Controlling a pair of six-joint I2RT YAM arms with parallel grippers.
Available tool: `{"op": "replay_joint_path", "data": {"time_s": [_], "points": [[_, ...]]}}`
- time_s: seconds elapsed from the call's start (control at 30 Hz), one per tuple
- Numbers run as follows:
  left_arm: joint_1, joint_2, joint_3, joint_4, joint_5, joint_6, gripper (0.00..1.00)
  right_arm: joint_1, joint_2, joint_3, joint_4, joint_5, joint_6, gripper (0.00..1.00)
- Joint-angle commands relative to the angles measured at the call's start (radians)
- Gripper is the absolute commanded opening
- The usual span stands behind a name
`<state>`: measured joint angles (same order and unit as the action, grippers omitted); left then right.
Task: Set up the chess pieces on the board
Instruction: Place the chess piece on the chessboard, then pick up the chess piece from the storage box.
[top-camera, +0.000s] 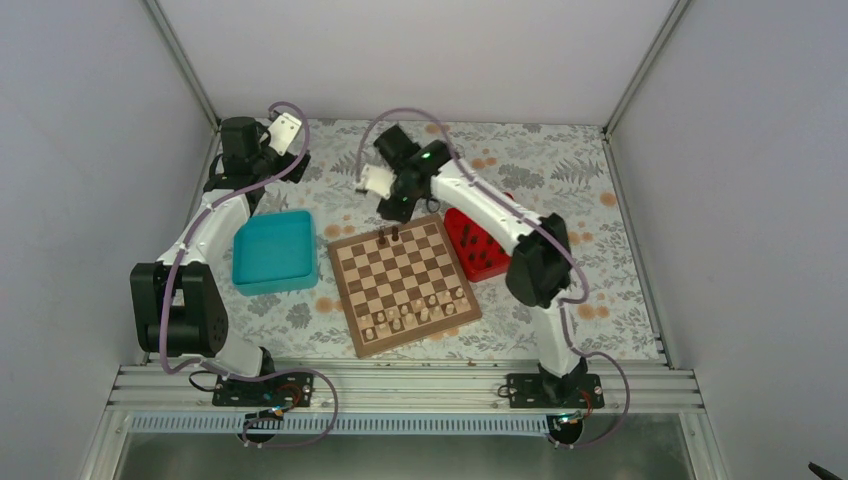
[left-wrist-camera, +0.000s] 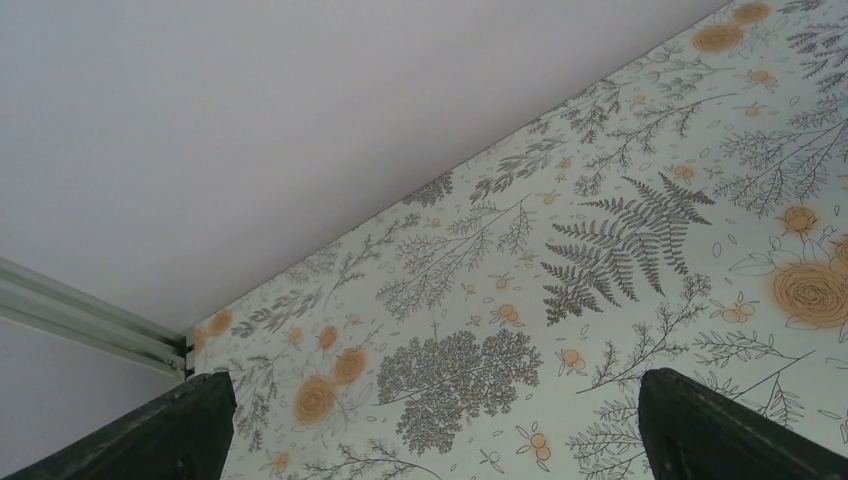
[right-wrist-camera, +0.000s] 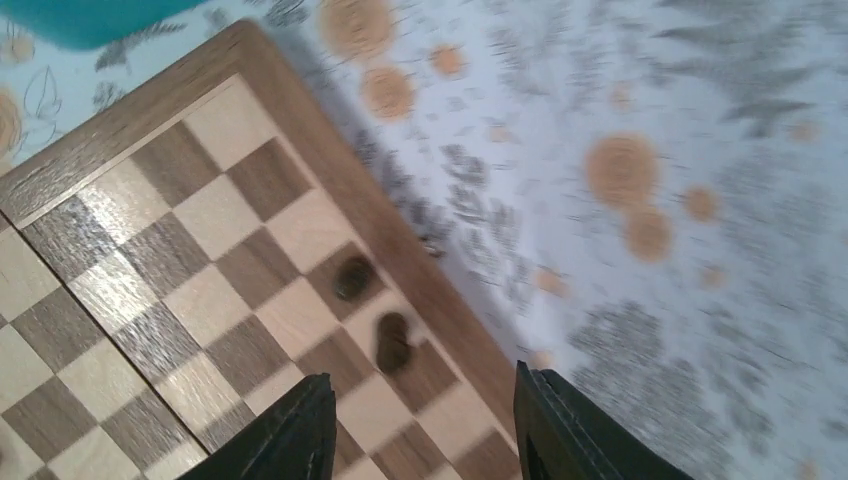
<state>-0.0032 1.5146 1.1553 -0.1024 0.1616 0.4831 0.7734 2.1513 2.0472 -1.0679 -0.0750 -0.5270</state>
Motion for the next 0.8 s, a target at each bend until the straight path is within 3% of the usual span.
{"op": "replay_joint_path", "data": {"time_s": [0.0, 0.17, 0.33, 0.5, 0.77], "points": [[-0.003, -0.012, -0.002, 0.02, -0.001, 0.008, 1.0, -0.155, -0.138, 0.02, -0.02, -0.061, 0.027, 0.48], [-0.003, -0.014, -0.006, 0.023, 0.0, 0.007, 1.0, -0.376, -0.284, -0.19, 0.043, -0.067, 0.0, 0.48], [-0.003, -0.009, 0.002, 0.021, 0.005, 0.001, 1.0, -0.513, -0.347, -0.435, 0.127, -0.023, -0.022, 0.47], [-0.003, -0.014, 0.002, 0.021, 0.005, -0.001, 1.0, -0.569, -0.337, -0.564, 0.233, -0.011, -0.014, 0.46], [-0.003, -0.024, -0.006, 0.023, 0.0, -0.001, 1.0, -0.572, -0.221, -0.544, 0.289, -0.008, -0.02, 0.45]]}}
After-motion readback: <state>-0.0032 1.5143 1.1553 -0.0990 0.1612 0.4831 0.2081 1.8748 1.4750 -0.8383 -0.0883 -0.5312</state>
